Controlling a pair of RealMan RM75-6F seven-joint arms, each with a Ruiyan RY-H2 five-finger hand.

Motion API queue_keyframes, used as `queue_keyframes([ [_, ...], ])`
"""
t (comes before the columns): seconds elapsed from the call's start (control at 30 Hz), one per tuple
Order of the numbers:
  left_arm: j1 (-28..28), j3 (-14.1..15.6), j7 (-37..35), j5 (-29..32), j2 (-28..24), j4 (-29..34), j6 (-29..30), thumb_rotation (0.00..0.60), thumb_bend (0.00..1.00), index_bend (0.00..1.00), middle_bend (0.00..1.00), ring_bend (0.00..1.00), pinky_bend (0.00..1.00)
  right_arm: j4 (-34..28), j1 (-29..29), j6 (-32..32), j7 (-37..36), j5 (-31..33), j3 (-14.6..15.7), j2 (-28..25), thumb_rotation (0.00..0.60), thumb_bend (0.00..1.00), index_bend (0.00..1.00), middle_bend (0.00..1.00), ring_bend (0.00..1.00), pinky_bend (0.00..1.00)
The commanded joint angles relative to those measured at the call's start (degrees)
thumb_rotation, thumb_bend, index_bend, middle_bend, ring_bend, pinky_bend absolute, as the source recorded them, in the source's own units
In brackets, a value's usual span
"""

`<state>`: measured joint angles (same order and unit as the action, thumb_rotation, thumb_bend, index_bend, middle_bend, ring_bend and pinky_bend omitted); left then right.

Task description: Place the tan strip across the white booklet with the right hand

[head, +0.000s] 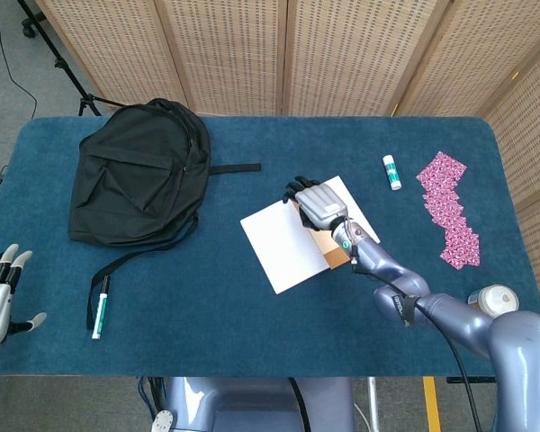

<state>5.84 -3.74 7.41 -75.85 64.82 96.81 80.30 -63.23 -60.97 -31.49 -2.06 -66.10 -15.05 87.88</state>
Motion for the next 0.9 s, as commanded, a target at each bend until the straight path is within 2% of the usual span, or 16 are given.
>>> queue_keyframes([
  [0.03,-0.2,0.1,-0.7,-0.3,-0.3,0.0,0.3,0.600,0.00,0.00,0.00,0.00,0.00,-7.1,3.1,-7.5,-1.1,-1.1,-2.1,-4.7,0.600,1.00,0.29,0.25,0.04,0.17],
  [0.1,-0.5,0.1,-1.3,-0.7,-0.6,0.0,0.9,0.600,0.00,0.00,0.00,0.00,0.00,-10.6,5.8,-12.8,-2.2,-3.1,-2.3,-6.9,0.600,1.00,0.29,0.23,0.04,0.17],
  [0.13,-0.6,0.1,-1.5,-0.8,-0.7,0.0,1.0,0.600,0.00,0.00,0.00,0.00,0.00,-11.4,6.5,-14.0,-2.5,-3.7,-2.2,-7.4,0.600,0.96,0.28,0.21,0.03,0.17],
  [0.17,-0.6,0.0,-1.7,-0.9,-0.7,0.0,1.1,0.600,0.00,0.00,0.00,0.00,0.00,-12.1,7.2,-15.3,-2.7,-4.2,-2.1,-7.9,0.600,0.82,0.24,0.18,0.02,0.15],
  [0.27,-1.0,0.0,-2.7,-1.4,-1.2,0.0,1.9,0.600,0.00,0.00,0.00,0.00,0.00,-16.3,11.5,-21.3,-2.6,-6.4,-1.0,-11.8,0.600,0.25,0.07,0.04,0.00,0.04],
  [0.3,-1.2,0.0,-2.9,-1.6,-1.3,0.0,2.1,0.600,0.00,0.00,0.00,0.00,0.00,-17.6,12.9,-23.2,-2.3,-7.0,-0.6,-13.0,0.600,0.10,0.03,0.01,0.00,0.01],
  [0.37,-1.4,0.1,-3.3,-2.0,-1.5,0.0,2.6,0.600,0.00,0.00,0.00,0.00,0.00,-19.7,15.5,-27.0,-1.7,-8.3,0.0,-14.8,0.600,0.01,0.00,0.00,0.00,0.00],
  [0.53,-2.0,0.5,-4.2,-3.6,-1.9,0.3,3.9,0.600,0.00,0.00,0.00,0.00,0.00,-25.4,24.2,-38.5,1.5,-10.7,2.9,-19.4,0.600,0.00,0.00,0.00,0.00,0.00],
  [0.6,-2.4,0.9,-4.4,-4.9,-2.1,0.6,4.9,0.600,0.00,0.00,0.00,0.00,0.00,-27.6,30.5,-45.2,3.4,-12.0,6.3,-21.3,0.600,0.00,0.00,0.00,0.00,0.00],
  [0.67,-2.7,1.0,-4.6,-5.5,-2.2,0.5,5.4,0.600,0.00,0.00,0.00,0.00,0.00,-28.7,34.2,-48.8,3.5,-13.4,8.4,-21.9,0.600,0.00,0.00,0.00,0.00,0.00],
  [0.9,-3.4,1.4,-5.0,-7.1,-2.4,0.4,7.0,0.600,0.00,0.00,0.00,0.00,0.00,-27.3,43.9,-58.2,2.3,-16.0,12.6,-20.7,0.600,0.00,0.00,0.00,0.00,0.00],
])
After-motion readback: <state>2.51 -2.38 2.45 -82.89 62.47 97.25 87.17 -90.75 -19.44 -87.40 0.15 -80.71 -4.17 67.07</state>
